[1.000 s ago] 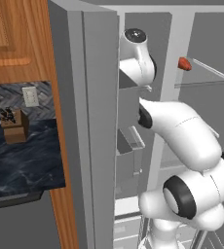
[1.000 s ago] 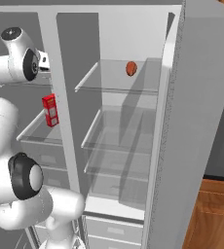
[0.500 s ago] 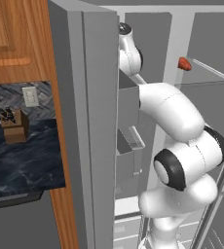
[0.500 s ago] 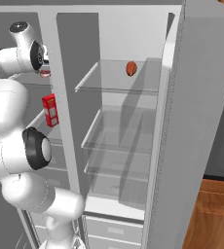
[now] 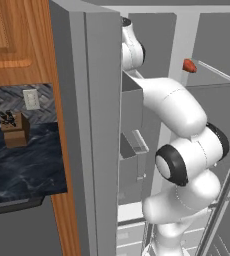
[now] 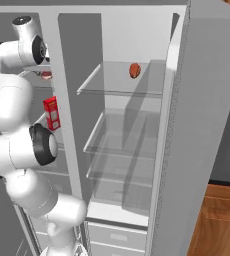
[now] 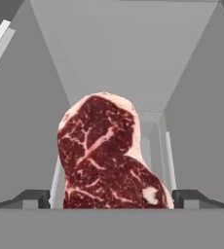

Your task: Pick up the frozen steak from the freezer, place it on any shelf in the fridge, and close the fridge and freezer doors when done.

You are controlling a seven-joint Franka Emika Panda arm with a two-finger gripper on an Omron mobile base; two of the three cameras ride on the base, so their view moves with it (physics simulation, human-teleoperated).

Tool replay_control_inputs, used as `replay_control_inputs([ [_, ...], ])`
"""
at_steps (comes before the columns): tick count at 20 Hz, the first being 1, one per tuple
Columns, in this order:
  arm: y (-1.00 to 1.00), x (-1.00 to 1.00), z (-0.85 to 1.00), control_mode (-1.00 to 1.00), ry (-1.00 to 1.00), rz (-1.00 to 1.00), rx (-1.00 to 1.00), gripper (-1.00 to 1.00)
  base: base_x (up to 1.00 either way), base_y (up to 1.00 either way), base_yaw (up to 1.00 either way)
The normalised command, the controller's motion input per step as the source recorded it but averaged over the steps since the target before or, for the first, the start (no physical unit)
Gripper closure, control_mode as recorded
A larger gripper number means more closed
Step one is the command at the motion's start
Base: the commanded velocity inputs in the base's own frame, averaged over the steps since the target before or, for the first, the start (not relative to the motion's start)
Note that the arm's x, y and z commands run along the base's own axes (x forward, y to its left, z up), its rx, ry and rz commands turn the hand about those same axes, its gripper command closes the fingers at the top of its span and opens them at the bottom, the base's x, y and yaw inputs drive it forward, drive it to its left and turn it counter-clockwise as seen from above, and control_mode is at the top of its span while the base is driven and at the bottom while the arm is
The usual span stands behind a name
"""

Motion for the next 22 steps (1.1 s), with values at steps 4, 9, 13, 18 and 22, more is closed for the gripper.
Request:
replay_control_inputs([
  [4,-0.12,0.01,-0.53,-1.0,0.0,0.0,0.01,1.0,0.0,0.0,0.0],
  [9,0.0,0.08,-0.24,-1.0,-0.05,0.0,0.0,1.0,0.0,0.0,0.0],
  [13,0.0,-0.06,-0.22,-1.0,-0.12,0.0,0.0,1.0,0.0,0.0,0.0],
  [18,0.0,-0.42,-0.07,-1.0,-0.26,0.0,0.1,1.0,0.0,0.0,0.0],
  [22,0.0,-0.39,0.05,-1.0,-0.25,0.0,0.29,1.0,0.0,0.0,0.0],
])
